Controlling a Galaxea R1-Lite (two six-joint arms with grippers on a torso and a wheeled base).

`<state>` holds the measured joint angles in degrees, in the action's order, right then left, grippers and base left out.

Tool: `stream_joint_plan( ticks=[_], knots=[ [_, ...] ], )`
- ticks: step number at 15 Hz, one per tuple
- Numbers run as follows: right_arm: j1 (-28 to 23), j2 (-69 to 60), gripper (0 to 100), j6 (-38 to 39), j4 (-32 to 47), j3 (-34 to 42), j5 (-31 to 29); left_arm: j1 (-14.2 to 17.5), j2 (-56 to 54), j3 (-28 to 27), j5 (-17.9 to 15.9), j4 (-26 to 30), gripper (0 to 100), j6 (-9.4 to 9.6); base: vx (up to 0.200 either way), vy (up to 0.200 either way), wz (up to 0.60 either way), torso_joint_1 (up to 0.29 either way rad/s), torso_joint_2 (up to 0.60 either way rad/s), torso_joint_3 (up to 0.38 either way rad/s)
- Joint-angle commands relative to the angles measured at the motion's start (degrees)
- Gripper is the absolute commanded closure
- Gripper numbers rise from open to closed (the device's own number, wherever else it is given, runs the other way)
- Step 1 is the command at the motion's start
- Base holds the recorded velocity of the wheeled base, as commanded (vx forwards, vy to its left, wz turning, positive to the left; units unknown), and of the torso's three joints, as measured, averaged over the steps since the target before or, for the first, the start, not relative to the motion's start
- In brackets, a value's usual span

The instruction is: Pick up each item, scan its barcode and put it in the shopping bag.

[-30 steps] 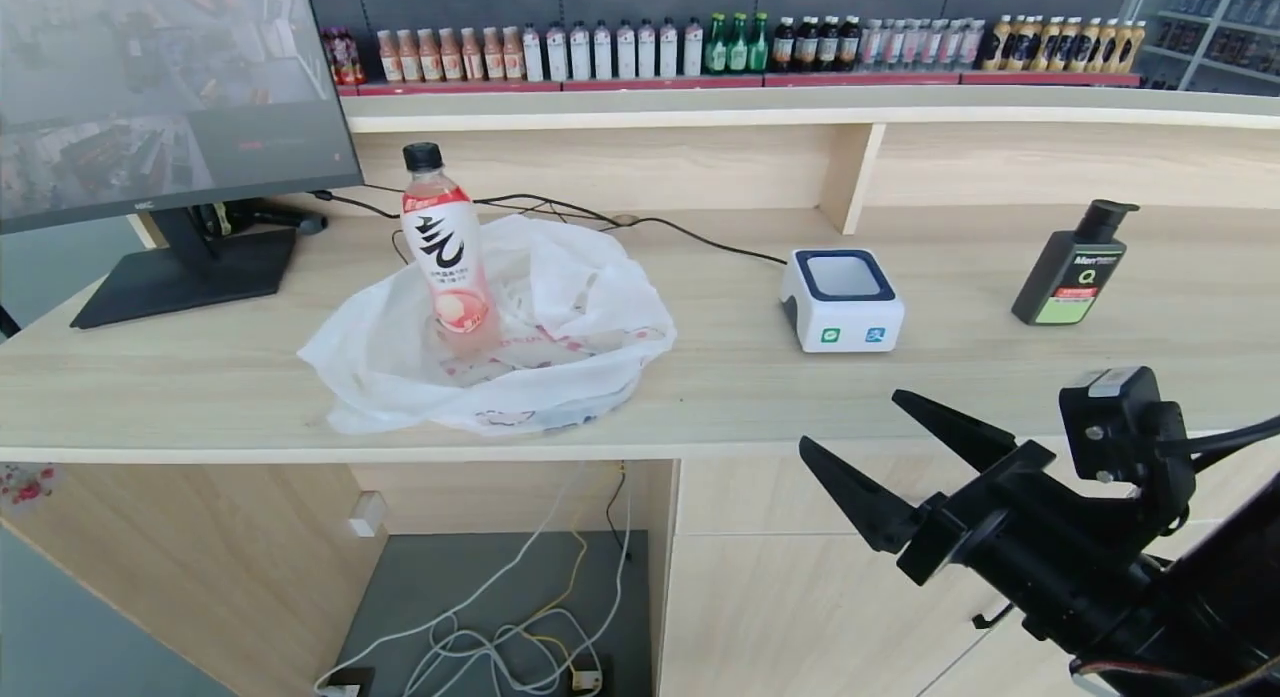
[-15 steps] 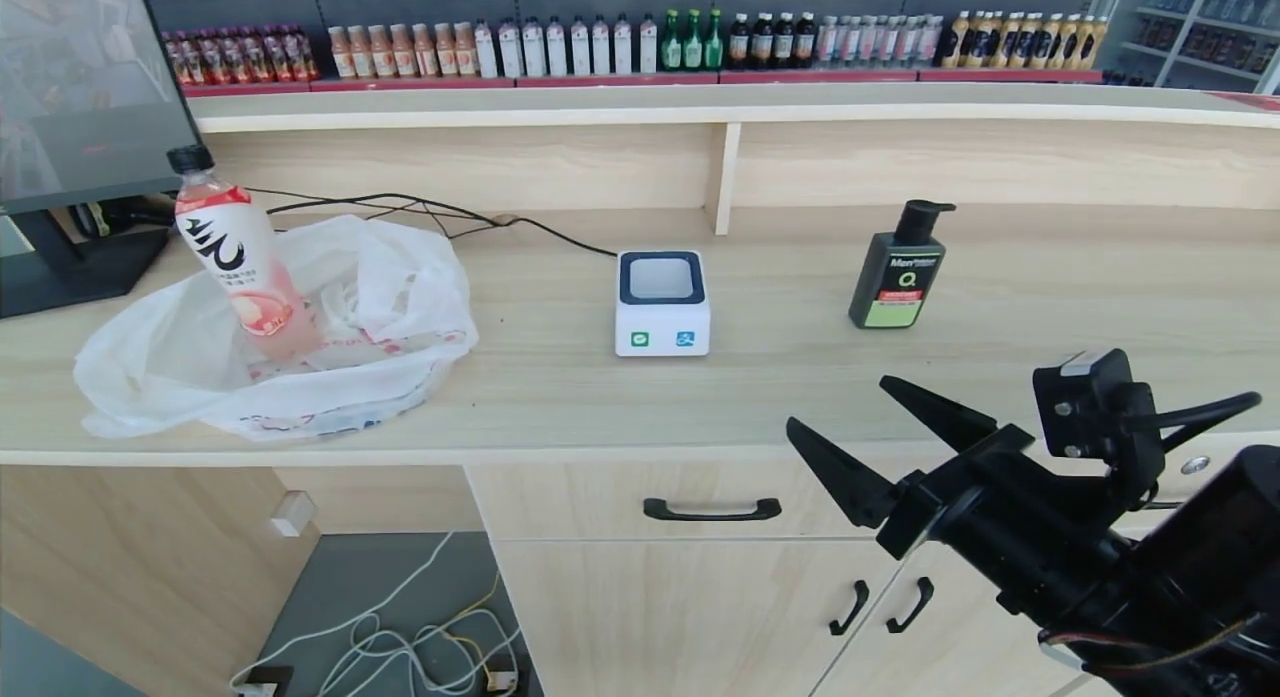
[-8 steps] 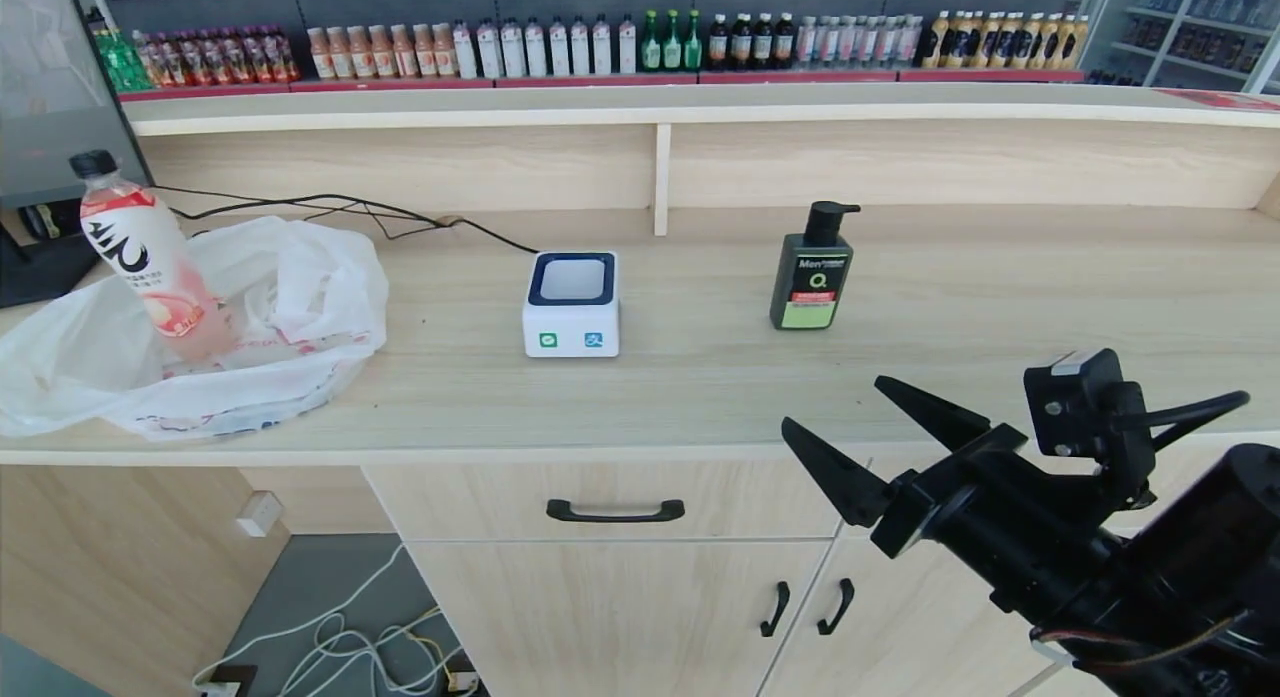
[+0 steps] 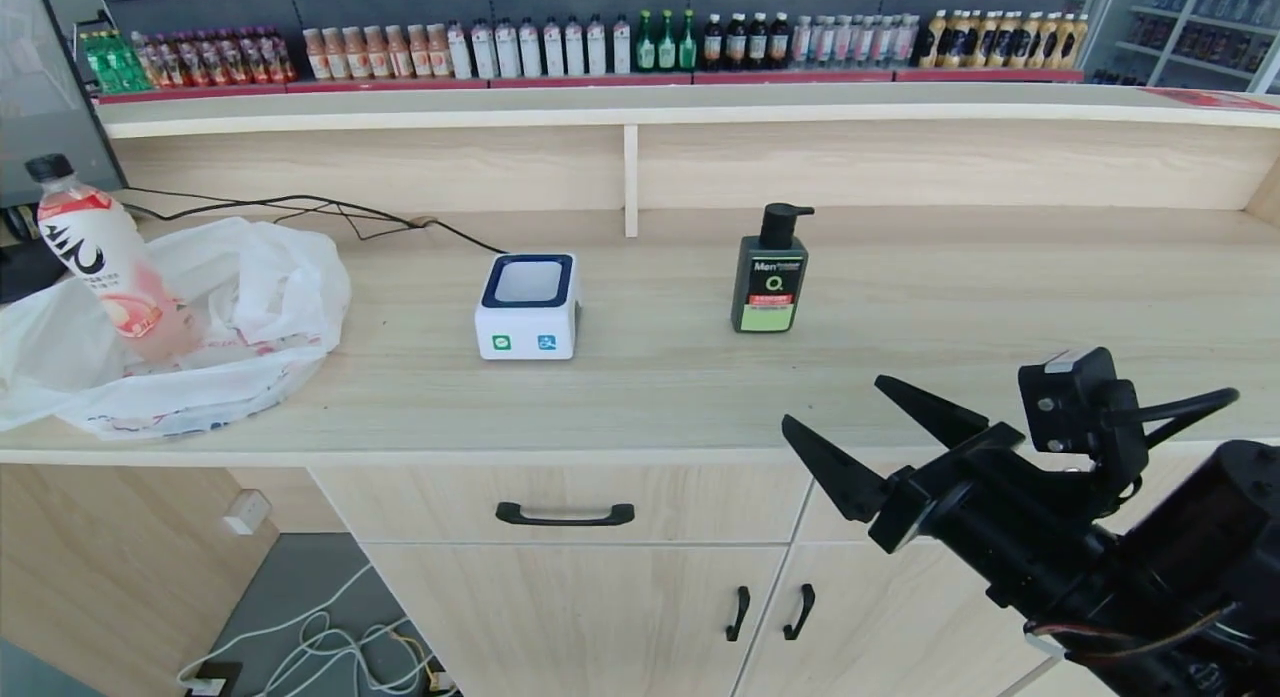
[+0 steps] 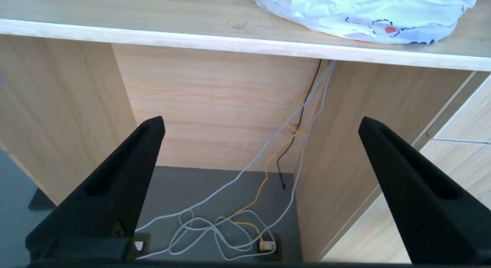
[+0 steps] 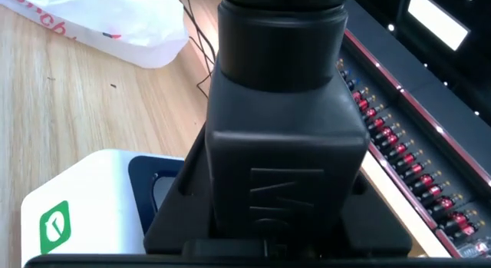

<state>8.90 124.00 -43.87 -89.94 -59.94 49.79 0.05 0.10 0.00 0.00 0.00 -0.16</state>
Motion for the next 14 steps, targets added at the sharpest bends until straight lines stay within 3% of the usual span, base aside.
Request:
stream_joint_plan(
  ticks=[1,14],
  knots=[
    [-0.02,0.01,100,-0.07,-0.06,0.00,0.05,0.04,-0.01,0.00,0.00,0.00,0,-0.02,0.000,0.000,0.00,0.000,0.00,0.000],
    [1.12,0.27,100,-2.18,-0.06,0.09,-0.57,0.04,-0.01,0.00,0.00,0.00,0,-0.02,0.000,0.000,0.00,0.000,0.00,0.000]
  ],
)
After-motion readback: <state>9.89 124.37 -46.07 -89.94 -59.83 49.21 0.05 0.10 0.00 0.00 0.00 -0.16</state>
